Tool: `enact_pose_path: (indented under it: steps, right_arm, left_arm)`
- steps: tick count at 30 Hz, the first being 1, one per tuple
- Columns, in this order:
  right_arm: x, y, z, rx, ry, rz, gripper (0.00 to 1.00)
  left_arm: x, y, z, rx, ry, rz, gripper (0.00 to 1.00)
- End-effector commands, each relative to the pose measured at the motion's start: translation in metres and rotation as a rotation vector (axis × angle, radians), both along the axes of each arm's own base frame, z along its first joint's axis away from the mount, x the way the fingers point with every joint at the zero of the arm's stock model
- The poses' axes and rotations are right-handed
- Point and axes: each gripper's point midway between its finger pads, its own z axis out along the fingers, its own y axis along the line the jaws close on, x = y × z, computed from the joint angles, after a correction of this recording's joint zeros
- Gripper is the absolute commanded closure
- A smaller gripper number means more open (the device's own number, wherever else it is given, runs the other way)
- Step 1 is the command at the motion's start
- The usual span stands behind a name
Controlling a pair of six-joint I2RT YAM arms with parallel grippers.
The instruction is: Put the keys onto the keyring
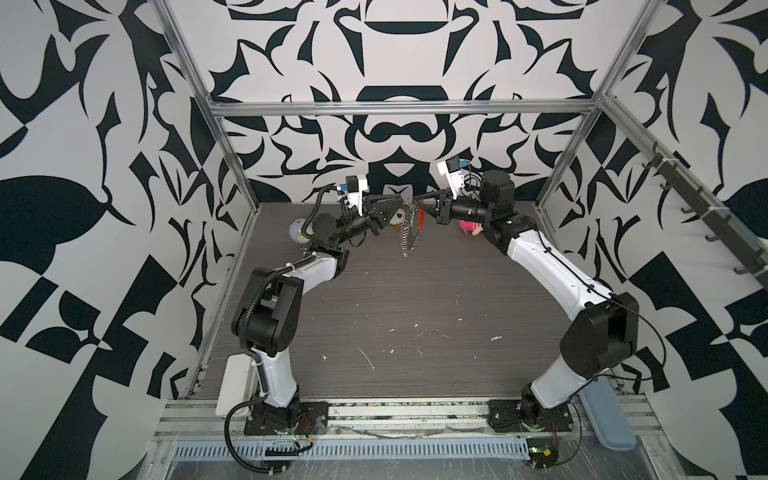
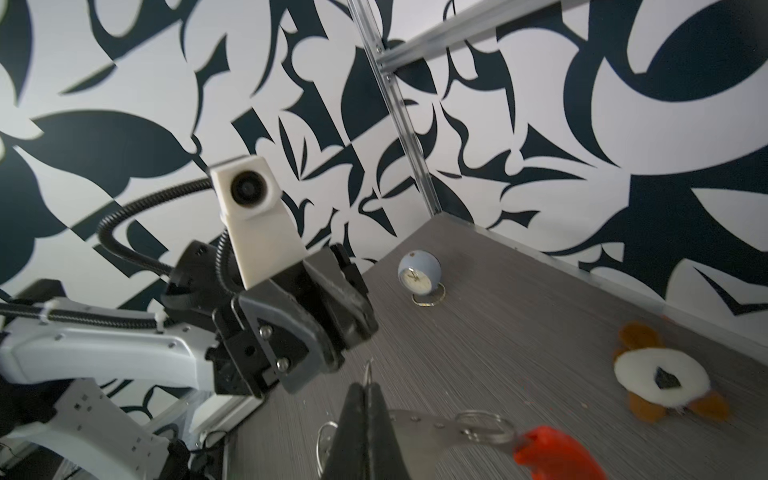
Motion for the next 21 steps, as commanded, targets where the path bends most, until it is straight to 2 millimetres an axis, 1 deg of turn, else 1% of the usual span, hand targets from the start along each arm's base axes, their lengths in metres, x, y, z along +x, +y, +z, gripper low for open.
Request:
enact_pose_path:
  steps: [1, 3, 6, 8, 11, 13, 18, 21]
  right_arm:
    - [-0.007, -0.006, 0.029, -0.067, -0.15, -0.017, 1.0]
    - [-0.004, -0.007, 0.024, -0.096, -0.167, -0.028, 1.0]
    - [-0.006, -0.007, 0.019, -0.129, -0.203, -0.013, 1.0]
    - [-0.009, -0.003, 0.013, -0.144, -0.212, 0.02, 1.0]
    - [-0.014, 0.005, 0.001, -0.179, -0.226, 0.056, 1.0]
    - [-0.017, 0.009, -0.007, -0.205, -0.225, 0.074, 1.0]
    - [-0.022, 0.017, -0.017, -0.208, -0.214, 0.121, 1.0]
    - [-0.028, 0.022, -0.024, -0.212, -0.204, 0.152, 1.0]
  left_arm:
    - [-0.014, 0.012, 0.01, 0.049, -0.082, -0.015, 0.75]
    - [-0.012, 0.01, -0.003, 0.127, -0.073, -0.038, 0.74]
    - [-0.016, 0.001, -0.03, 0.287, -0.094, -0.092, 0.74]
    - [-0.016, -0.002, -0.046, 0.376, -0.098, -0.091, 0.74]
    - [-0.019, -0.004, -0.063, 0.483, -0.109, -0.09, 0.75]
    - [-0.021, -0.004, -0.066, 0.509, -0.116, -0.097, 0.74]
    - [-0.024, -0.008, -0.061, 0.508, -0.107, -0.157, 0.74]
    - [-0.029, -0.009, -0.058, 0.511, -0.103, -0.187, 0.75]
